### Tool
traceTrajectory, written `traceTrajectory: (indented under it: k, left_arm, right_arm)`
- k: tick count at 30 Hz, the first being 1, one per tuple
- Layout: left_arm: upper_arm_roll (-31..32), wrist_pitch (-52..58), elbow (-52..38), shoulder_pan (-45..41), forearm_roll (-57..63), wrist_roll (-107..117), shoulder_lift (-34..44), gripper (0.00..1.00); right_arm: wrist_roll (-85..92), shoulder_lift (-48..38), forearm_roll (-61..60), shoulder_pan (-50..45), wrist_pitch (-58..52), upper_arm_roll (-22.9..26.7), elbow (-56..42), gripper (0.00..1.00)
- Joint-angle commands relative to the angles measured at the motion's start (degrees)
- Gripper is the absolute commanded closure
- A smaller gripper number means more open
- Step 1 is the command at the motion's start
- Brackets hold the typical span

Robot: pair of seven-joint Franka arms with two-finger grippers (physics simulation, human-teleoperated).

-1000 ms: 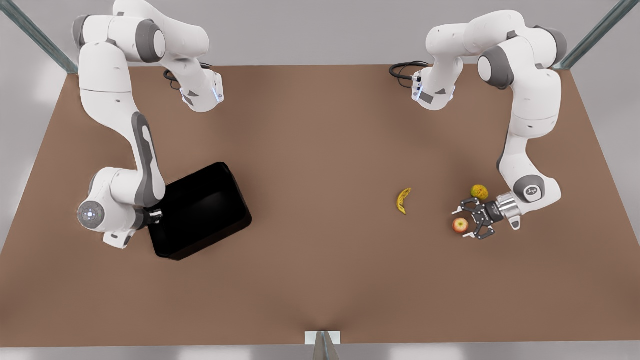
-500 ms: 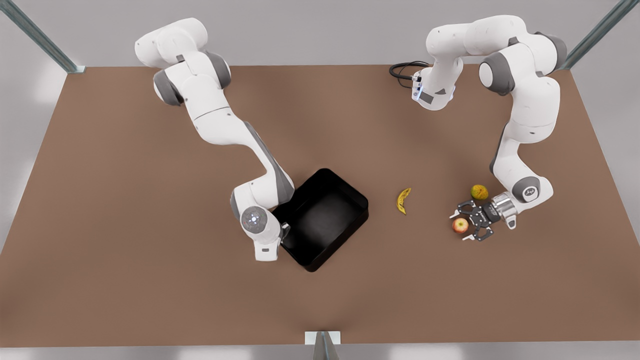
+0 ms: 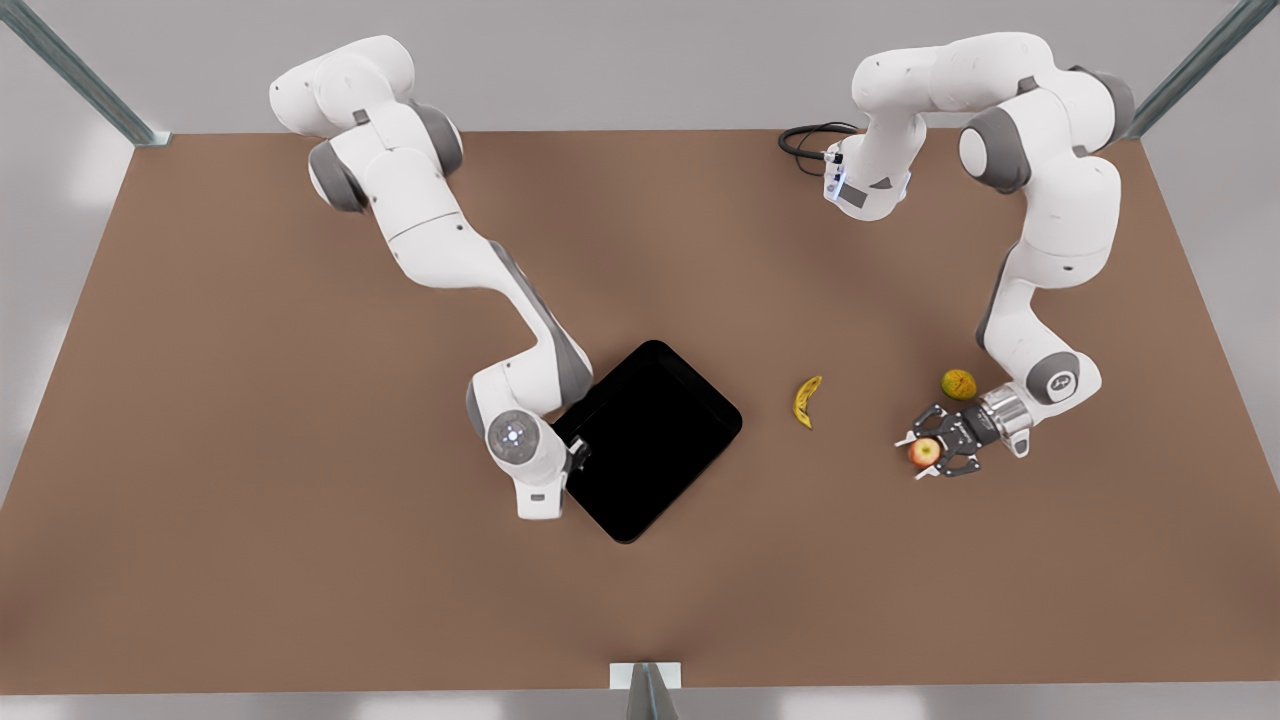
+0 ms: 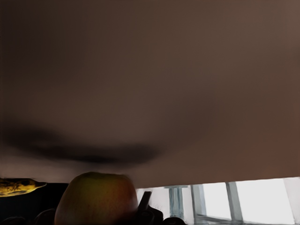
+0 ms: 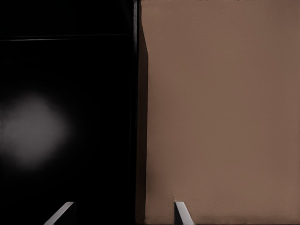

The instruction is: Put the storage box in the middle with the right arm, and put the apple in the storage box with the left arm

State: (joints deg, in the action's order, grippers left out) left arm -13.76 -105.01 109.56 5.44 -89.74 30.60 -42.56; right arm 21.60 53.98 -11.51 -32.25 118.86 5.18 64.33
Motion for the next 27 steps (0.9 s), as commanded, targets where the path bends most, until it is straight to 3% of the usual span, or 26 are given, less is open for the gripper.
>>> traceTrajectory:
  k: [1, 3, 5, 7, 8, 10, 12, 16, 23, 24, 25, 26, 27]
  left_arm:
    - [0.0, 0.2, 0.0, 0.0, -2.0, 0.7, 0.4, 0.72]
    - [-0.3, 0.3, -1.2, -0.1, 3.5, 10.5, 6.8, 0.72]
    - [4.9, -1.2, -1.8, -0.2, 12.7, 19.8, 13.1, 0.73]
    - [14.3, -10.4, -1.9, -0.3, 22.6, 34.0, 17.2, 0.73]
    - [23.0, -19.8, -2.1, -0.4, 27.0, 44.2, 17.9, 0.73]
    - [36.5, -34.3, -2.2, -0.7, 36.7, 63.3, 18.2, 0.73]
    - [42.0, -35.1, -9.1, -1.8, 51.0, 84.1, 17.3, 0.73]
    - [49.1, -39.7, -13.1, -5.3, 66.4, 102.6, 14.3, 0.73]
    - [48.7, -46.5, -24.1, -16.0, 82.9, 126.6, 6.9, 0.7]
    - [47.5, -46.4, -25.2, -17.8, 83.1, 127.9, 6.6, 0.67]
    - [47.5, -46.4, -25.3, -18.2, 83.1, 128.3, 6.4, 0.1]
    - [47.5, -46.4, -25.4, -18.5, 83.1, 128.7, 6.5, 0.0]
    - [47.5, -46.1, -25.4, -18.6, 83.2, 129.3, 6.5, 0.0]
  right_arm:
    - [0.0, -0.5, 0.0, 0.1, -0.8, 0.0, 0.0, 0.0]
    - [-0.2, -6.2, 0.2, 0.1, -6.9, 0.5, 0.1, 0.0]
    - [0.1, -13.5, 0.6, 1.0, -18.7, 2.8, 0.0, 0.0]
    - [0.3, -20.9, 0.8, 1.1, -30.1, 10.7, 0.4, 0.0]
    - [0.0, -25.5, 5.8, 3.4, -34.4, 12.4, 2.4, 0.0]
    - [-0.4, -32.9, 15.0, 6.0, -37.6, 12.8, 8.4, 0.0]
    - [-0.5, -37.5, 16.5, 8.7, -37.4, 13.7, 12.6, 0.0]
    - [-0.6, -39.6, 17.6, 11.0, -37.4, 15.2, 14.6, 0.0]
    - [-0.2, -39.2, 17.5, 11.2, -37.8, 15.7, 14.8, 0.0]
    - [-0.2, -39.1, 17.4, 11.2, -37.8, 15.7, 14.8, 0.0]
    - [-0.2, -39.0, 17.3, 11.2, -37.8, 15.7, 14.8, 0.0]
    - [-0.2, -39.0, 17.3, 11.2, -37.8, 15.7, 14.8, 0.0]
    - [-0.2, -39.0, 17.3, 11.2, -37.8, 15.7, 14.8, 0.0]
